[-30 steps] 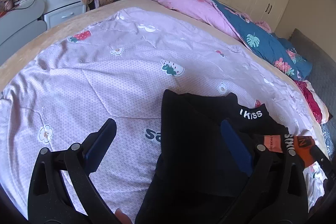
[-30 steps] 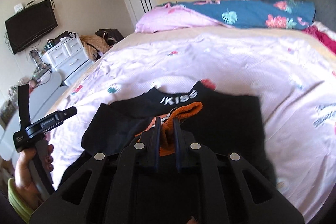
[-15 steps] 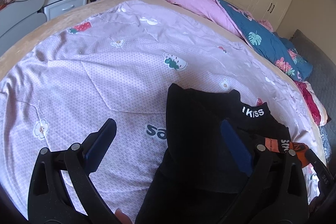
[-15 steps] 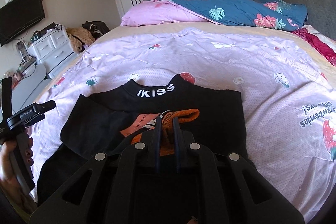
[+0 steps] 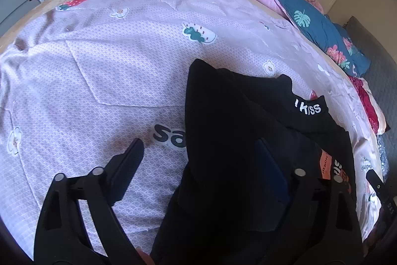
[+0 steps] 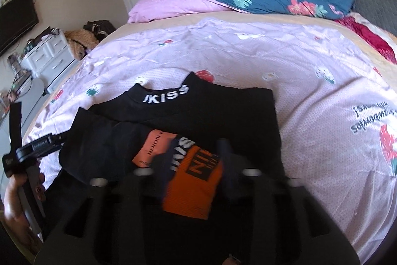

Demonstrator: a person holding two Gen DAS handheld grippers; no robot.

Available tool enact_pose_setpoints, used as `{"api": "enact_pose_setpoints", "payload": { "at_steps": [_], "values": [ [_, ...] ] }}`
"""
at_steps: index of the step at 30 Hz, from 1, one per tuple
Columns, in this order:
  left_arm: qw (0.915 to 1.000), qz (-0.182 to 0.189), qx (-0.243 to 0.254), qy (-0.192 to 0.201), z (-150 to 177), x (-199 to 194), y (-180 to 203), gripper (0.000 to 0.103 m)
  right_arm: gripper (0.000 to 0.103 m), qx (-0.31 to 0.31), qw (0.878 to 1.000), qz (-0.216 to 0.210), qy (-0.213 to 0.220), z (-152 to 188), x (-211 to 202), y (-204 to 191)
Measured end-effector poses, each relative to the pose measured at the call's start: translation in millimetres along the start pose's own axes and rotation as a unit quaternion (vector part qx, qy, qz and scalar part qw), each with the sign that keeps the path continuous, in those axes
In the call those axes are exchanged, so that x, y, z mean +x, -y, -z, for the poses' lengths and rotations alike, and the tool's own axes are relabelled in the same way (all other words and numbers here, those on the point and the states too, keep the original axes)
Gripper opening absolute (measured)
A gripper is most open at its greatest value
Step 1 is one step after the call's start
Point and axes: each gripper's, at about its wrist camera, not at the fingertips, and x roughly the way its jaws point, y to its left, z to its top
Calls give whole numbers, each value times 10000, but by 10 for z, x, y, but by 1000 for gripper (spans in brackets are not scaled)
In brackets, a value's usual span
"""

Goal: Fold small clothes

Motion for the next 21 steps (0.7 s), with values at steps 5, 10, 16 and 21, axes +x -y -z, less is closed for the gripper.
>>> {"api": "enact_pose_setpoints", "payload": {
  "at_steps": [5,10,16,21],
  "values": [
    [9999,17,71,-93,14,84,21,51,51,116,9995,56,-299,4,198,105],
    [9994,14,276,-188,48,157,93,19,50,267,9961,-38,-835,7,588,153],
    [9998,64,207,-27,-4,48,69,11,8,-45,9991,-156,-391,-41,436,-7],
    [9997,39,230,-50,10,81,88,11,8,-336,9989,207,-242,-96,491,-36]
  ]
}}
